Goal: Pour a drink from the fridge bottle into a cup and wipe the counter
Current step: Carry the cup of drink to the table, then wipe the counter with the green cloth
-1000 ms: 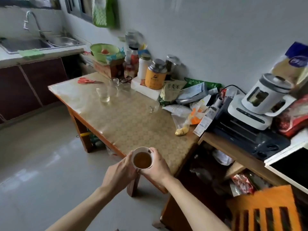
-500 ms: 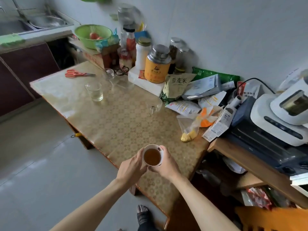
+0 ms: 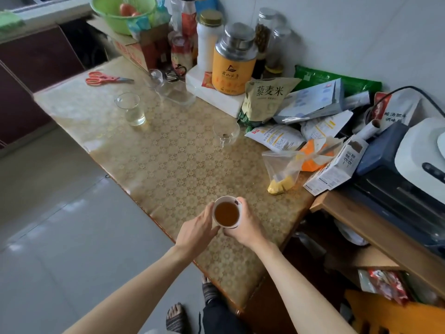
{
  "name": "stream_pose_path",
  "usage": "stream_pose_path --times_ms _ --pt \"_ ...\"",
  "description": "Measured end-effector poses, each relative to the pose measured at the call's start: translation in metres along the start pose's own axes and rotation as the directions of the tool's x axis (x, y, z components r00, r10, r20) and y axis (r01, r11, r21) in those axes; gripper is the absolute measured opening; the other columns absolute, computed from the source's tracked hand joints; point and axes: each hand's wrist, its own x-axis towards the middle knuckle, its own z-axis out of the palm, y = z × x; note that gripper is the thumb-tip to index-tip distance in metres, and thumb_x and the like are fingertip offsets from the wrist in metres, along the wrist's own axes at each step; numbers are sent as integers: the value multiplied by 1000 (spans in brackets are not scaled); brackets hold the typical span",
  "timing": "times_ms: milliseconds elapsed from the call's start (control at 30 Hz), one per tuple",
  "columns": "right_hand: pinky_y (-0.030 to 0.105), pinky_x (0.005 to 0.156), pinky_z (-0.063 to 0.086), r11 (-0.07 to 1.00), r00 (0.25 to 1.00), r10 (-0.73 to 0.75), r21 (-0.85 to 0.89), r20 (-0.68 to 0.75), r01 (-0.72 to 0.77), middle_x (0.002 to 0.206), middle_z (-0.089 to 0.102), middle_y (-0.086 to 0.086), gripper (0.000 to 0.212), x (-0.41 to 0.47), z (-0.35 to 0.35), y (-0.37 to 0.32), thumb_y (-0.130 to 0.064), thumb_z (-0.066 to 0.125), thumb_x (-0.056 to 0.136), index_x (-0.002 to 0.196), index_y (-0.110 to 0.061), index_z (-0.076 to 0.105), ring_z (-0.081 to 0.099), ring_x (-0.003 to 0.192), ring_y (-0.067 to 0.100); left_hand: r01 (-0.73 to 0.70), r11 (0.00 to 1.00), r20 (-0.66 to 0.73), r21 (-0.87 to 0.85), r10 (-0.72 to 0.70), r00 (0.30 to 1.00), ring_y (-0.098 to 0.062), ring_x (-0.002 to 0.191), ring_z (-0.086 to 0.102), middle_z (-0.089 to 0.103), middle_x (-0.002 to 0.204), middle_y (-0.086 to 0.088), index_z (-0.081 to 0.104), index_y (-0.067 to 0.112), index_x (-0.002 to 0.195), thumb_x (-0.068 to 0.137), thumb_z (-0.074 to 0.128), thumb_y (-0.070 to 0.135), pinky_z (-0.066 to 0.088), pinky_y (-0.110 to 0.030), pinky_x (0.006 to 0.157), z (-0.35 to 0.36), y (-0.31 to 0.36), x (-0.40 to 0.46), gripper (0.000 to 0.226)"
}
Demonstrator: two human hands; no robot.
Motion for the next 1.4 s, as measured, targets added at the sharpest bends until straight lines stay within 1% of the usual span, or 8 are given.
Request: stream_pose_path --times_ms 433,567,667,1000,1067,1167,1267,1400 --pt "50 119 31 889 980 -126 -421 152 180 164 18 18 112 16 -22 -35 -68 63 77 159 -16 6 28 147 38 67 998 16 -16 -67 998 -27 117 62 7 169 3 -20 27 156 94 55 37 55 -35 67 -10 0 -17 98" --pt "47 118 31 739 838 -428 -404 337 540 158 32 17 73 4 20 -102 -44 56 93 153 -11 28 33 145 37 188 974 -57 -124 -196 979 -15 151 23 2 169 2 -19 16 156 96 55 40 41 -26 106 -25 -27 -58 98" --pt "41 109 40 640 676 -543 -275 499 717 140 52 7 48 -24 72 -140 -29 53 96 141 -16 43 49 131 29 362 915 -143 -180 -389 910 -20 144 37 26 162 -7 14 5 158 95 57 41 40 -25 104 -29 -56 -118 84" --pt "34 108 40 279 66 -371 43 926 959 150 47 3 59 -216 224 -161 -43 50 99 151 -21 34 48 136 24 891 187 101 -413 -963 249 -19 144 37 -3 169 6 -11 26 159 94 50 38 35 -38 113 71 -29 -392 90" --pt "31 101 42 230 -38 -318 116 947 966 148 48 -2 52 -277 251 -163 -46 49 98 146 -28 39 50 134 21 875 47 110 -482 -987 114 -7 140 42 16 167 6 12 14 160 86 62 49 42 -29 109 103 -6 -452 96" --pt "28 95 45 112 -187 -271 224 944 968 141 54 -5 44 -375 284 -162 -47 48 99 139 -31 44 54 128 18 859 -75 131 -507 -991 -10 13 83 68 68 121 9 80 15 103 47 72 70 50 -4 70 130 43 -549 79" --pt "30 91 48 10 -296 -209 305 932 952 132 61 -1 41 -469 303 -155 -45 50 99 137 -27 48 58 120 21 690 -242 164 -682 -970 -178 -11 119 61 25 159 8 25 27 157 81 52 39 48 -26 99 170 82 -624 82" --pt "27 86 45 -101 -411 -110 401 905 910 125 64 -2 37 -586 313 -141 -40 53 96 131 -25 54 61 115 20 565 -367 166 -739 -912 -376 -18 129 53 17 162 9 5 30 159 89 52 38 43 -33 106 195 128 -701 85"
